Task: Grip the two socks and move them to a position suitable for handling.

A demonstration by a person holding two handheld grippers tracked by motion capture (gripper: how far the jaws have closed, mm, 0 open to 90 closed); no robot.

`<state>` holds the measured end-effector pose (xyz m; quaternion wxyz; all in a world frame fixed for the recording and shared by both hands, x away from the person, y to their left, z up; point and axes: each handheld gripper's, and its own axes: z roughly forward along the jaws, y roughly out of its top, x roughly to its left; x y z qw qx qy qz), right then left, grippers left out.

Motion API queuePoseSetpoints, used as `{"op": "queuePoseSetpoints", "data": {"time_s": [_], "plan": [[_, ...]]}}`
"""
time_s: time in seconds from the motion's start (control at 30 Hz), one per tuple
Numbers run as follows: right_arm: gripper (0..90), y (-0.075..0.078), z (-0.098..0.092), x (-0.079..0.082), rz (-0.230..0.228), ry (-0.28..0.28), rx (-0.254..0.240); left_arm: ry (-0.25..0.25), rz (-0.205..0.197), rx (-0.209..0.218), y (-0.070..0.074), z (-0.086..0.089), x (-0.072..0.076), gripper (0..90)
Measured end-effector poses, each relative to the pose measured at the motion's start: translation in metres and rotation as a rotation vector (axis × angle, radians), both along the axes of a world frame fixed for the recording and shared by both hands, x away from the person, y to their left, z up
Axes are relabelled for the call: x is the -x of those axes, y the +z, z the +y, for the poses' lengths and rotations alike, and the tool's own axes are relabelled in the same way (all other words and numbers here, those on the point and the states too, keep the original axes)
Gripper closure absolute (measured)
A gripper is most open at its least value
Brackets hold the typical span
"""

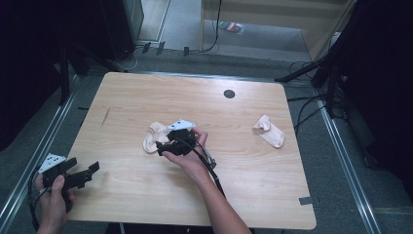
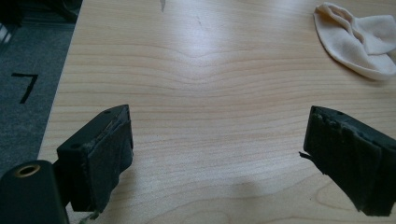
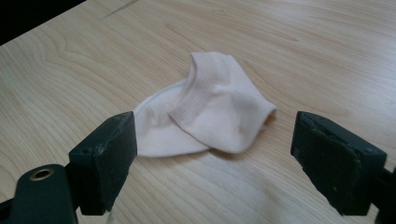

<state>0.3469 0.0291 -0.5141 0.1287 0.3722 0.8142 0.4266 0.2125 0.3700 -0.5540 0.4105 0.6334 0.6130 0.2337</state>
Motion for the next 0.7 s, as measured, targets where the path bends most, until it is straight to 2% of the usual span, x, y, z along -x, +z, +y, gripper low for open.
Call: {"op": "queuePoseSetpoints", "data": {"time_s": [0.2, 0.3, 0.47, 0.57, 0.6, 0.7], "plan": [[14.7, -0.005, 0.014, -0.005, 0.005, 0.016, 0.013, -0.003, 0.004, 0.0, 0.0, 0.0, 0.0, 8.6], [14.9, -0.01, 0.025, -0.013, 0.009, 0.021, 0.031, -0.004, 0.004, 0.0, 0.0, 0.0, 0.0, 8.6], [16.0, -0.016, 0.039, -0.022, 0.032, 0.043, 0.022, -0.002, 0.003, 0.002, 0.0, 0.0, 0.0, 8.6], [17.0, -0.022, 0.047, -0.029, 0.044, 0.034, 0.042, -0.004, 0.002, 0.005, 0.0, 0.001, 0.0, 8.6], [17.9, -0.029, 0.052, -0.032, 0.057, 0.029, 0.08, -0.005, 0.002, 0.007, 0.0, 0.001, 0.0, 8.6], [20.2, -0.033, 0.054, -0.033, 0.034, 0.022, 0.106, -0.007, 0.003, 0.006, 0.0, 0.001, -0.001, 8.6]]}}
